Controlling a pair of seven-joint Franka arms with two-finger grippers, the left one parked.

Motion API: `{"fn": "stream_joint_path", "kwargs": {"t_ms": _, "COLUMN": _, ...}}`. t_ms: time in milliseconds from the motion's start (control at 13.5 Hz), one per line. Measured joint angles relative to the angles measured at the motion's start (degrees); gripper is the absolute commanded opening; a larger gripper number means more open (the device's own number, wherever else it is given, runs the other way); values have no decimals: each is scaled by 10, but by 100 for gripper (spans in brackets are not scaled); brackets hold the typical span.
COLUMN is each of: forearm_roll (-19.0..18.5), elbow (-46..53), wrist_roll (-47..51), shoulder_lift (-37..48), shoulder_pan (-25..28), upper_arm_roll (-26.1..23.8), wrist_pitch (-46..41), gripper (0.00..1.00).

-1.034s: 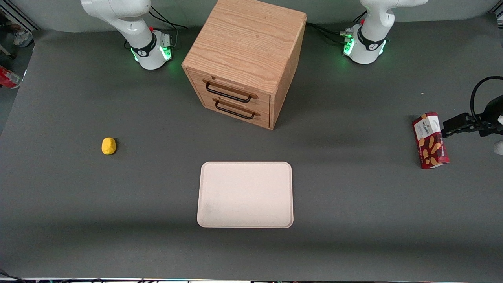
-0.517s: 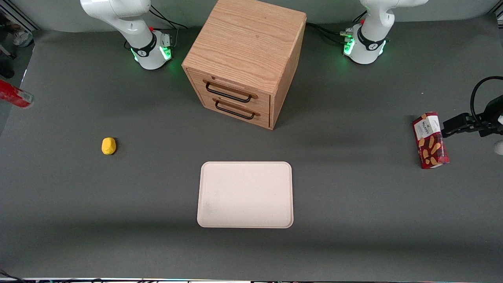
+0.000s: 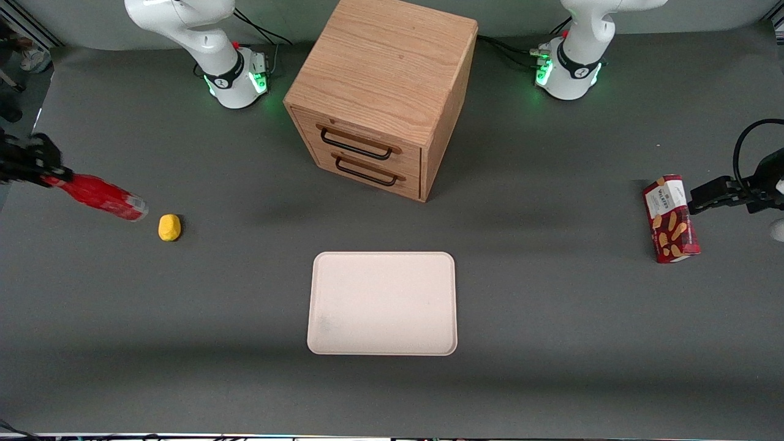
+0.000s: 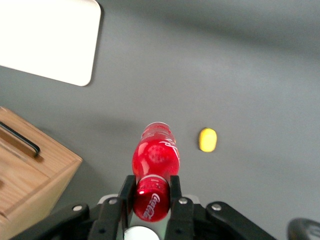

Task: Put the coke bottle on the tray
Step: 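Lift the held bottle and carry it toward the white tray, then lower the bottle onto the white tray's edge and open the right gripper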

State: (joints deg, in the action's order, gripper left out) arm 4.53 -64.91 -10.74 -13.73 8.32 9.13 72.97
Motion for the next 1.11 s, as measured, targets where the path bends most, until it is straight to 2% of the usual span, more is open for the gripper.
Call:
{"fn": "stream_joint_path", "kwargs": {"t_ms": 369, "forearm_roll": -3, "elbow": 96, "wrist_roll": 231, "shoulder_lift": -100, "shoulder_pan": 0, "upper_arm_roll": -142, "wrist_pitch": 1, "gripper": 0}}
{"fn": "stream_joint_path", "kwargs": {"t_ms": 443, "forearm_roll": -17, "elbow": 110, "wrist_roll": 268, "shoulder_lift": -116, "shoulder_pan": 2, "upper_arm_roll": -169, "wrist_pitch": 2, "gripper": 0}}
{"fn": "stream_joint_path", "kwargs": {"t_ms": 665, "forearm_roll": -94, "elbow": 130, "wrist_roll": 374, "shoulder_lift": -150, "shoulder_pan": 16, "upper_arm_roll": -258, "wrist_pitch": 15, "gripper": 0}}
{"fn": "stream_joint_path", "kwargs": {"t_ms": 739, "forearm_roll": -107, "elbow": 133, "wrist_roll": 415, "shoulder_lift": -158, "shoulder_pan": 20, "upper_arm_roll": -286, "wrist_pitch": 20, "gripper": 0}}
{"fn": "stream_joint_path", "kwargs": {"t_ms": 887, "forearm_roll": -115, "elbow": 134, "wrist_roll": 471, "shoulder_lift": -165, "shoulder_pan": 25, "upper_arm_roll": -318, "wrist_pitch": 37, "gripper": 0}}
{"fn": "stream_joint_path", "kwargs": {"t_ms": 1108, "forearm_roll": -116, "elbow": 135, "wrist_roll": 486, "shoulder_lift": -167, "shoulder_pan": 26, "upper_arm_roll": -328, "wrist_pitch": 55, "gripper": 0}}
